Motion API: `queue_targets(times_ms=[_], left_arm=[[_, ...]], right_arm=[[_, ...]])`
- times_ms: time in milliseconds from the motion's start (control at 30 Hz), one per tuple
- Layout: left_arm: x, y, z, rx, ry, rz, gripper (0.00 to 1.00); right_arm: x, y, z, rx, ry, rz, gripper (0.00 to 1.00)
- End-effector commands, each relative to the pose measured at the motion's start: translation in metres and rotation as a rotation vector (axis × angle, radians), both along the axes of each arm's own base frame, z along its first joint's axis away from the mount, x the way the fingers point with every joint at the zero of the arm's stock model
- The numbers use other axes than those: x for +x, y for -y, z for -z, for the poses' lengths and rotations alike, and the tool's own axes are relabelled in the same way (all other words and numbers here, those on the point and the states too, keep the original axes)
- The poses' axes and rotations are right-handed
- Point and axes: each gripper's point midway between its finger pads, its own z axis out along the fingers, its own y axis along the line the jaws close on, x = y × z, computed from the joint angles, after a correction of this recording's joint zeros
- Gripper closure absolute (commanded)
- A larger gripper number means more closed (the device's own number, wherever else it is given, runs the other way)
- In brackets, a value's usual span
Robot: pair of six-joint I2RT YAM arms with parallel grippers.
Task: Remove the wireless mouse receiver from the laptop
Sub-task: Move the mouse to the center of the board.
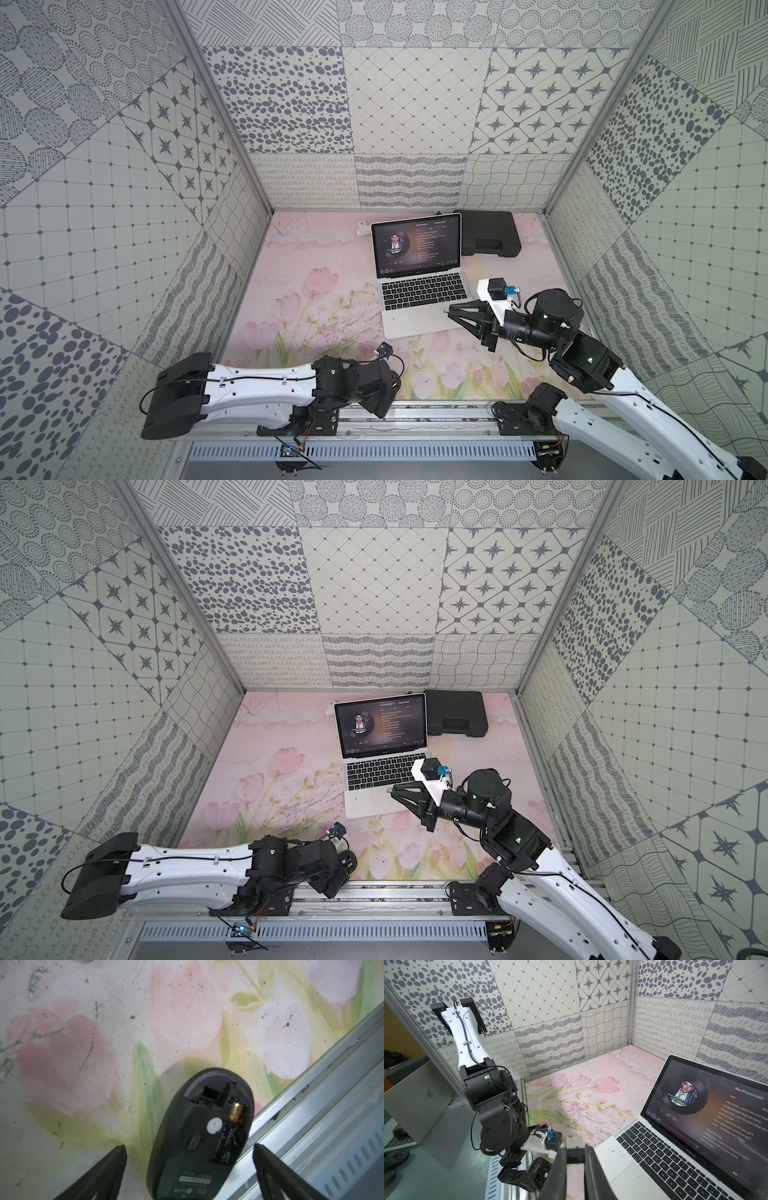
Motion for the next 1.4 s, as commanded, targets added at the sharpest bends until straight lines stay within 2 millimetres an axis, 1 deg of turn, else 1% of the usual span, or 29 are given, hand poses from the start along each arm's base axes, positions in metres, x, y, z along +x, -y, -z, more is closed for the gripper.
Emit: queue_targets(times_ms=[0,67,167,200,267,300,367,467,533,633,800,900,933,1067,1133,1167,1233,1367], left_arm=[[-0.001,0.004,0.007,0.051,-0.013,0.014,0.00],[0.003,0.004,0.010,0.082,-0.004,0.005,0.01],[0.012,0.005,0.006,0.112,0.035,0.005,0.09],[0.016,0.006,0.005,0.117,0.046,0.002,0.12],[0.020,0.014,0.001,0.087,0.047,0.036,0.24],[0.024,0.023,-0.002,0.049,0.051,0.049,0.31],[0.028,0.034,-0.005,0.000,0.032,0.086,0.39],[0.036,0.051,-0.009,-0.005,0.030,0.166,0.46],[0.041,0.068,-0.014,-0.004,0.036,0.249,0.53],[0.045,0.093,-0.011,-0.009,0.001,0.360,0.59],[0.054,0.119,0.007,0.047,-0.051,0.566,0.61],[0.069,0.126,0.012,0.046,-0.053,0.637,0.62],[0.076,0.128,0.012,0.042,-0.046,0.653,0.62],[0.089,0.138,0.006,0.005,-0.018,0.739,0.60],[0.093,0.138,0.005,0.006,0.003,0.784,0.56],[0.094,0.138,0.005,0.004,0.008,0.797,0.53],[0.092,0.130,0.007,0.027,-0.013,0.812,0.42],[0.088,0.128,0.005,0.020,-0.023,0.824,0.31]], right_arm=[[-0.003,0.004,-0.012,0.044,0.041,0.012,0.94],[-0.003,0.005,-0.014,0.048,0.046,0.015,0.94],[-0.004,0.006,-0.015,0.051,0.047,0.015,0.94],[-0.003,0.005,-0.014,0.049,0.047,0.015,0.94],[-0.002,0.004,-0.012,0.047,0.045,0.016,0.94],[-0.001,0.004,-0.012,0.048,0.043,0.018,0.94],[0.001,0.004,-0.011,0.048,0.044,0.025,0.94],[0.003,0.005,-0.010,0.045,0.052,0.041,0.94],[0.005,0.007,-0.009,0.040,0.058,0.057,0.94],[0.009,0.009,-0.008,0.031,0.063,0.080,0.94],[0.013,0.013,-0.013,0.032,0.086,0.112,0.94],[0.016,0.015,-0.016,0.031,0.089,0.126,0.94],[0.017,0.016,-0.016,0.033,0.084,0.133,0.94],[0.025,0.017,-0.012,0.022,0.071,0.149,0.95],[0.029,0.018,-0.010,0.018,0.061,0.154,0.95],[0.029,0.018,-0.011,0.020,0.060,0.154,0.95],[0.031,0.020,-0.012,0.022,0.061,0.159,0.95],[0.033,0.023,-0.013,0.022,0.066,0.166,0.95]])
